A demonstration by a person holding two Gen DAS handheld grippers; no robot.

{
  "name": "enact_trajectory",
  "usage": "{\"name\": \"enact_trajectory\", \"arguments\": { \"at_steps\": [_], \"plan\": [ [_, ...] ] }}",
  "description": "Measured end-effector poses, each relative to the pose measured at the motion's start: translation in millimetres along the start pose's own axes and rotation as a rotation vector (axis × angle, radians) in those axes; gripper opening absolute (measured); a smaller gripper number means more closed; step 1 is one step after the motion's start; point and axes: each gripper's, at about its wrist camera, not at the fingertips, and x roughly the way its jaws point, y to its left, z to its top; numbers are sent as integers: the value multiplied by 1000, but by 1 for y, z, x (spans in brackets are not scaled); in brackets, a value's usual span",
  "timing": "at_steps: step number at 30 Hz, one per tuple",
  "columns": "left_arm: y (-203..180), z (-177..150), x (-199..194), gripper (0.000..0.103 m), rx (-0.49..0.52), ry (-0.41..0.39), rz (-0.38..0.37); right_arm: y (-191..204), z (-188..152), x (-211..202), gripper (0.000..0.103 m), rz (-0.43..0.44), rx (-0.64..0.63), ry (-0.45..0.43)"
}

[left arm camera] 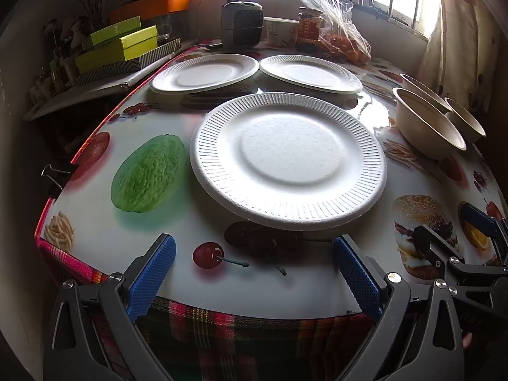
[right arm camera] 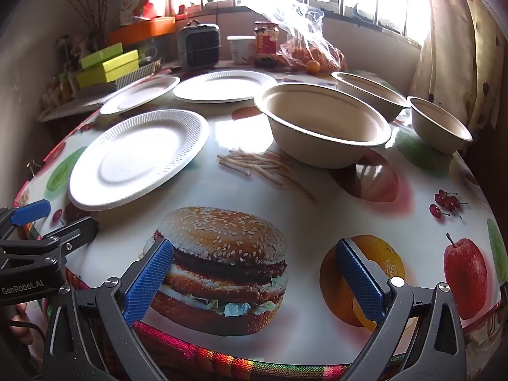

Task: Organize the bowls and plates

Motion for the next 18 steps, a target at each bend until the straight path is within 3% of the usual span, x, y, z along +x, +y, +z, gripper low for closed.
{"name": "enact_trajectory", "arguments": {
  "at_steps": [15,18],
  "plan": [
    [0,5,2,100,19,8,-13,-6,9,7,103,14,10,25],
    [2,4,2,100,13,18,-10,-15,22,0,103,-27,38,-29]
  ]
}}
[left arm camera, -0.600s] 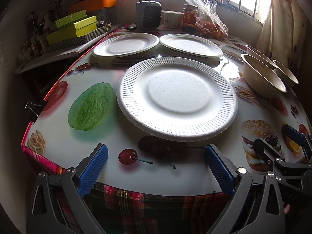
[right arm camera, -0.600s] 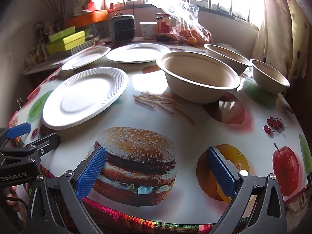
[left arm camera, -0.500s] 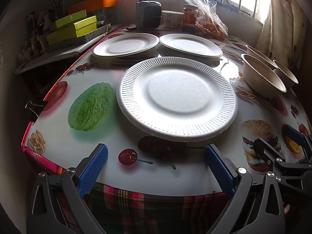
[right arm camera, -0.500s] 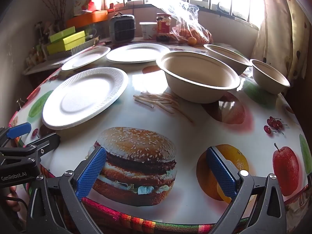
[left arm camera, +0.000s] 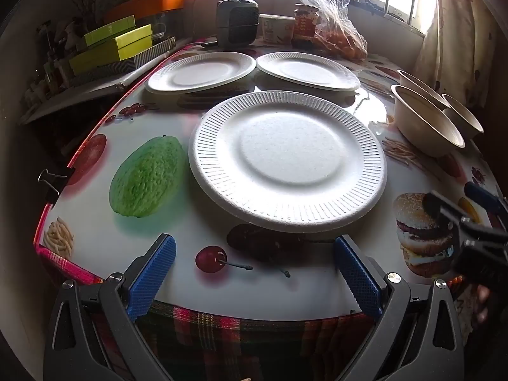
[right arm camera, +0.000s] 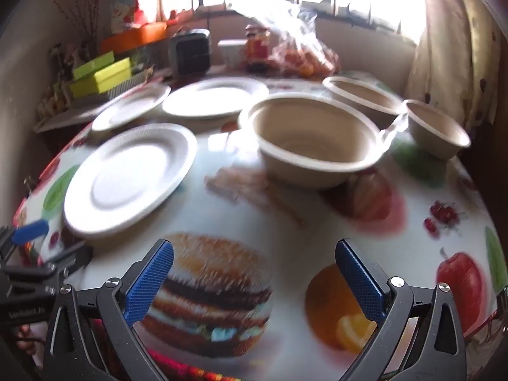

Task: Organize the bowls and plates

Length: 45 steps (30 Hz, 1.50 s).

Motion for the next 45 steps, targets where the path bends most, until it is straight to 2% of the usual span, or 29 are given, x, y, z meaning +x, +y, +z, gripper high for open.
{"name": "enact_trajectory", "arguments": {
  "at_steps": [3,6,8,10,14,16,19,20,22,24,26,33,35,37,41,43,45],
  "plan": [
    [5,1,0,100,-19,3,8,-16,15,-6,103,-57,46,-61],
    [10,2,-1,100,-41,0,3,-47,32,-5,103,-39,172,-81],
    [11,2,-3,100,-46,-5,-4,-68,44,0,103,-89,248,-71],
    [14,3,-5,100,-56,-7,-4,-82,53,5,103,-100,286,-83],
    [17,7,-10,100,-68,-25,3,-99,66,30,100,-132,308,-16],
    [19,8,-13,100,-70,-34,5,-108,66,38,89,-149,329,3],
    [20,12,-17,100,-71,-43,7,-118,65,53,54,-142,371,70],
    [20,12,-17,100,-71,-46,8,-121,64,57,48,-123,388,90],
    [20,14,-17,100,-69,-46,9,-123,60,59,25,-107,405,108],
    [20,16,-18,100,-65,-50,14,-127,59,58,20,-107,422,108],
    [20,18,-19,100,-64,-54,15,-133,59,53,19,-101,441,96],
    [19,24,-21,100,-59,-70,10,-152,61,36,19,-188,455,72],
    [18,27,-22,100,-52,-72,11,-153,62,30,25,-186,451,56],
    [17,30,-23,100,-50,-72,13,-150,63,22,40,-194,434,34],
    [16,34,-27,100,-41,-85,17,-134,60,3,47,-184,368,-22],
    [16,36,-31,100,-38,-93,15,-120,58,-6,54,-178,319,-40],
    [16,37,-34,100,-37,-102,19,-104,56,-14,56,-153,270,-58]
  ]
}}
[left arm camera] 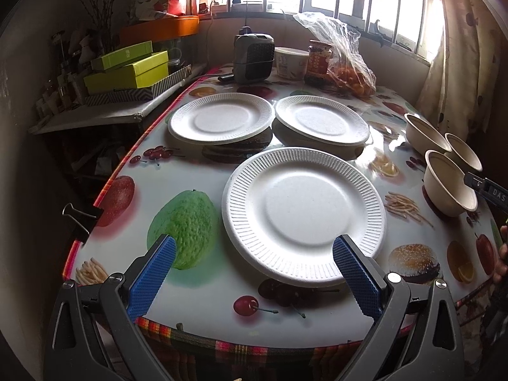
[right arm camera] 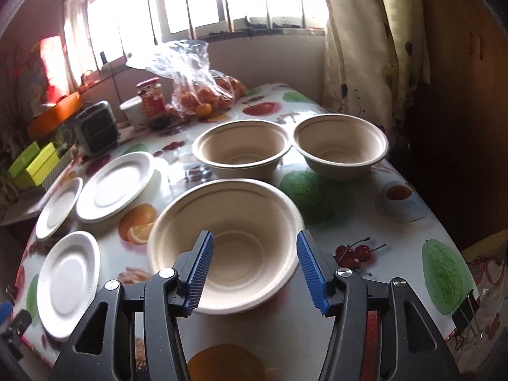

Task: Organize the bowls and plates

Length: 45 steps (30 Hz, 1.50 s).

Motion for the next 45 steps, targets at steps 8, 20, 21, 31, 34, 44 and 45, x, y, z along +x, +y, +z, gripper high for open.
{"name": "enact_trajectory", "arguments": {
  "at_steps": [8,20,21,31,34,44,45],
  "plan": [
    [4,5,-4,100,-10,-7,4,61,-22,-25,67,127,-169,-10],
    [7,13,-2,100,1,-24,44,121,-38,-15,71,230,-277,32],
    [7,13,0,100,1,-23,45,122,-37,-14,71,231,-280,31],
    [12,19,7,100,-7,-21,58,133,-33,-5,71,251,-308,38],
    [11,20,9,100,-4,-21,60,136,-33,-4,72,254,-310,40],
    [10,21,11,100,1,-18,59,134,-33,0,72,252,-300,47],
    [9,21,12,100,2,-18,59,134,-34,0,72,251,-299,47]
  ]
}}
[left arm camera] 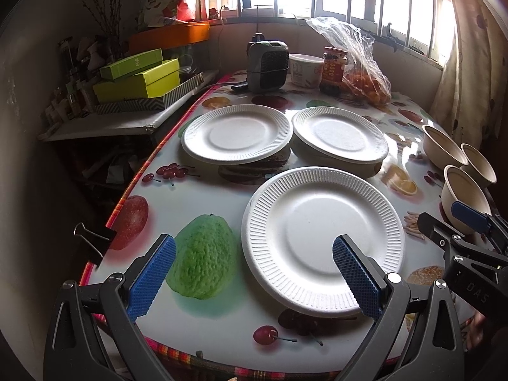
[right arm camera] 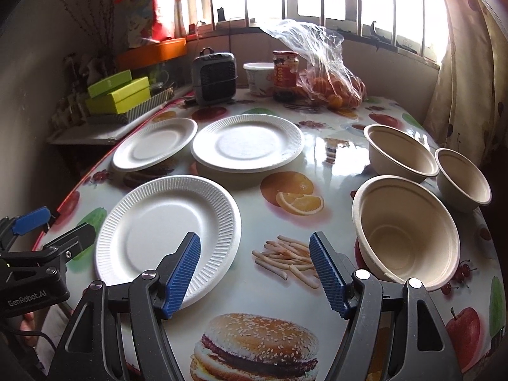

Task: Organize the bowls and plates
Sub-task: 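Move the left gripper to the rim of the large white paper plate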

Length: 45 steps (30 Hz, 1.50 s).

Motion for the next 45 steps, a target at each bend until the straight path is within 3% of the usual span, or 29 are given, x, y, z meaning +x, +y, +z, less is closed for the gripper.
{"name": "enact_trajectory", "arguments": {
  "at_steps": [15,23,29,40,45],
  "plan": [
    [-2,-1,2,100,1,-3,2,0,-2,0,73,-3,2,-2],
    [3,7,0,100,1,-15,4,0,14,-1,73,-4,-3,-14],
    [17,23,8,100,-26,4,-34,5,39,7,73,17,-22,-15],
    [52,63,30,100,-72,-1,-22,19,103,43,73,50,-84,-17],
    [73,80,49,100,-128,9,-28,29,130,68,73,109,-121,-4]
  ]
}}
